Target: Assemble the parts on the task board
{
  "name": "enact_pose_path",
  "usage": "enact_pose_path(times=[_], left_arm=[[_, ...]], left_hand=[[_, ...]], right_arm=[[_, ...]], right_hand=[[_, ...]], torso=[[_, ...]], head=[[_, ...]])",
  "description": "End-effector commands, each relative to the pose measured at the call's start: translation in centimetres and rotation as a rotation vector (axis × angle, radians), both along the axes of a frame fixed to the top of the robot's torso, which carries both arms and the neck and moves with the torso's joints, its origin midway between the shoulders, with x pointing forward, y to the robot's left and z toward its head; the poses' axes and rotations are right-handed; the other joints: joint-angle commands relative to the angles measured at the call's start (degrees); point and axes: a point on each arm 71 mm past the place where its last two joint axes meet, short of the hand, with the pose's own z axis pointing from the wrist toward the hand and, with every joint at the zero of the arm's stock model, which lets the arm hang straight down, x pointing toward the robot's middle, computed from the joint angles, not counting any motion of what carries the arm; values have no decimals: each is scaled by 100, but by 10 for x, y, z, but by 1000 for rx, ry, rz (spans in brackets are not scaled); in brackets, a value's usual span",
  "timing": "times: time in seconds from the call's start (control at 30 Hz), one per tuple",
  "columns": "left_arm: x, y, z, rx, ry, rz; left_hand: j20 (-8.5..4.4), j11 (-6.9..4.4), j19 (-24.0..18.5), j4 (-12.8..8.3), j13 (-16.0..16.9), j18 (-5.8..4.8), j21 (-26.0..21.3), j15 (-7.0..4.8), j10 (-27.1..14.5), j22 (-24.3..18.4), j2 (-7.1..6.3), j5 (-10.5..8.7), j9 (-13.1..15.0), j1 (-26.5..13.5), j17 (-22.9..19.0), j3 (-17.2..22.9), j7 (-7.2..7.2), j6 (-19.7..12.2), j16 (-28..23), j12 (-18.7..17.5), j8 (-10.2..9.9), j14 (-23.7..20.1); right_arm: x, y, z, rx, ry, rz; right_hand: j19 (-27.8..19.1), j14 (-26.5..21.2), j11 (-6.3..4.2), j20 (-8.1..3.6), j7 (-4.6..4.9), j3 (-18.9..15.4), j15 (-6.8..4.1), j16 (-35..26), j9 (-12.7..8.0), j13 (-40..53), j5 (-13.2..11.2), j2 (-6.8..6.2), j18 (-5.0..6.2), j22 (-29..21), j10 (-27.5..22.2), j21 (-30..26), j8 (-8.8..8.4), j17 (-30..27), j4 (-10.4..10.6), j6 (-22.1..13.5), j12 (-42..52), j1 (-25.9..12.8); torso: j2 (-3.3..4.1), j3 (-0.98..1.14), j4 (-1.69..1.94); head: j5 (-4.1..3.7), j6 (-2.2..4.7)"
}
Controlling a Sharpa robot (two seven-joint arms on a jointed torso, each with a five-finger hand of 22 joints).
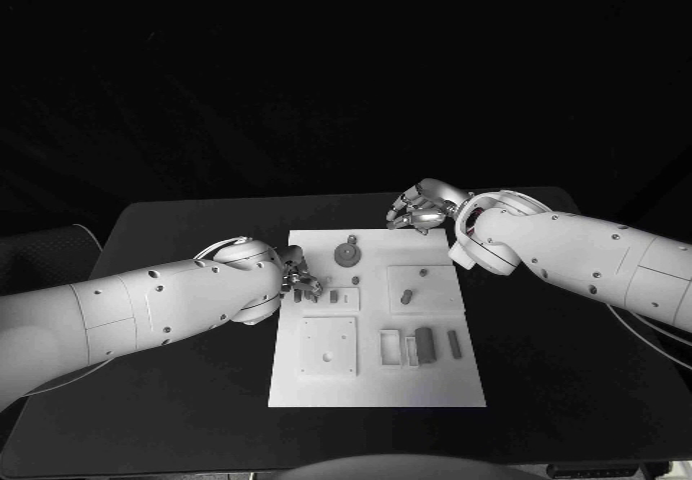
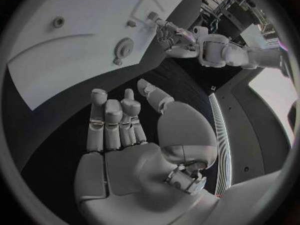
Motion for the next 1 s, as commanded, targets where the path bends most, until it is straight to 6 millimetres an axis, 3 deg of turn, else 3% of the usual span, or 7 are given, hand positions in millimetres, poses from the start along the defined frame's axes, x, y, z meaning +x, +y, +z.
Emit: enact_pose_path(times=[0.03,0.67,1.0], left_arm=[[0,-2,0,8,-2,-10],[0,-3,0,11,1,-18],[1,-3,-2,8,11,-15]], left_hand=[[-32,-40,23,-232,6,374,40,-115,33,104,334,18,201,294,7,187,-14,40,29,35,33,117],[-29,-41,32,-238,5,370,43,-117,35,101,322,15,199,277,4,179,-15,40,26,40,39,129],[-26,-39,41,-122,-2,362,34,-115,30,88,166,-116,187,128,-6,109,-13,30,12,45,53,142]], right_arm=[[-1,1,0,0,2,16],[-1,2,0,0,3,18],[-1,2,0,0,2,17]], right_hand=[[24,-7,19,0,30,19,-38,9,7,5,37,-2,111,59,-30,-35,-38,-8,14,5,-3,-49],[24,-7,19,1,30,17,-38,9,10,5,37,-3,111,59,-30,-36,-40,-8,17,5,-3,-57],[24,-7,19,1,30,17,-38,9,12,5,38,-4,111,59,-30,-36,-41,-8,18,5,-3,-59]], torso=[[0,1,-2],[-1,0,-1],[3,-1,-5]], head=[[2,-1],[-1,-11],[-16,-16]])
